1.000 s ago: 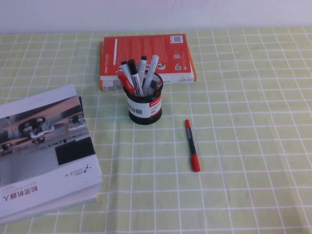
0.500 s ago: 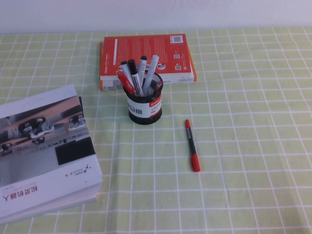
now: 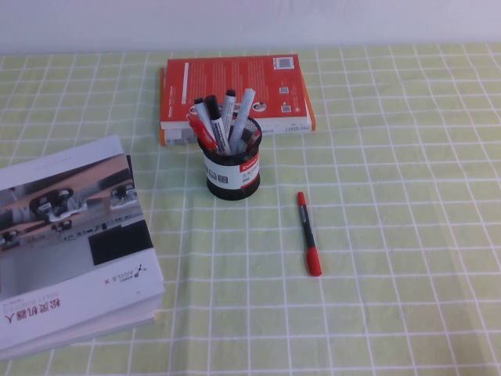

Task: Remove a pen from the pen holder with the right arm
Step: 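Take a marker out of the pen holder and lay it on the table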

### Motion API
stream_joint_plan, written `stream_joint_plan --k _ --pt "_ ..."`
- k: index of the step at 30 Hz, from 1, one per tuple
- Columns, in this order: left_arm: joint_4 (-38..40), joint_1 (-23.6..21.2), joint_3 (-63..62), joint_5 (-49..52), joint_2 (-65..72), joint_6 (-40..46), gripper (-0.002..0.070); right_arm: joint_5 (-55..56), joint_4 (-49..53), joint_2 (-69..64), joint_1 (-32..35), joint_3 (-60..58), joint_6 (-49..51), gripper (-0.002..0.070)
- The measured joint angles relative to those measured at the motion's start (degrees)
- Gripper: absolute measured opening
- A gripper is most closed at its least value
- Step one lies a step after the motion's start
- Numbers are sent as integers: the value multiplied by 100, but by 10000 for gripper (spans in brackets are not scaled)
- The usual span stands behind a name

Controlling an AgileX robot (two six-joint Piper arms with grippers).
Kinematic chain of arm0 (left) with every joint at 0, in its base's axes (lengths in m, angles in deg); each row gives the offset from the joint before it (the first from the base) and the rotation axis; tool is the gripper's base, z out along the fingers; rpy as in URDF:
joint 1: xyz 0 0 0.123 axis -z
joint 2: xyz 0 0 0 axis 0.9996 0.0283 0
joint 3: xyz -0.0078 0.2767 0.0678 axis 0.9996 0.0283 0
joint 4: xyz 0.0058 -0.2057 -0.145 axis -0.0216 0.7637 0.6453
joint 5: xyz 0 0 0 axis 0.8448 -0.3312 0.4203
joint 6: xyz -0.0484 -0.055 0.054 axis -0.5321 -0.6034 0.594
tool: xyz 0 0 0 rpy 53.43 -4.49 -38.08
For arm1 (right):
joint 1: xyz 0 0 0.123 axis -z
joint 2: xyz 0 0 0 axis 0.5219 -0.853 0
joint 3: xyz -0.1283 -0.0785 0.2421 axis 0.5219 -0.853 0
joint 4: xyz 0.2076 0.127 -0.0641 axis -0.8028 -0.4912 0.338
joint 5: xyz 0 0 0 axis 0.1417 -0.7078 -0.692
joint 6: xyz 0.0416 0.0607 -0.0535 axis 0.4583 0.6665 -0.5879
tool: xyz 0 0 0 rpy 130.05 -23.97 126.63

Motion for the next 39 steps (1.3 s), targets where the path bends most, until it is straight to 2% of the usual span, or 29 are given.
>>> stream_joint_plan --k 4,14,24,31,39 --pt "0 0 0 0 0 0 -5 318 -425 0 0 0 0 -13" --pt "0 0 0 0 0 0 -5 1751 -2466 0 0 0 0 -12" --pt "0 0 0 0 0 0 -5 1881 -2687 0 0 0 0 -12" --pt "0 0 0 0 0 0 -5 1245 -2684 -193 0 287 -236 -12" --pt "0 0 0 0 0 0 -5 -478 -2263 -2554 0 1991 -381 -12"
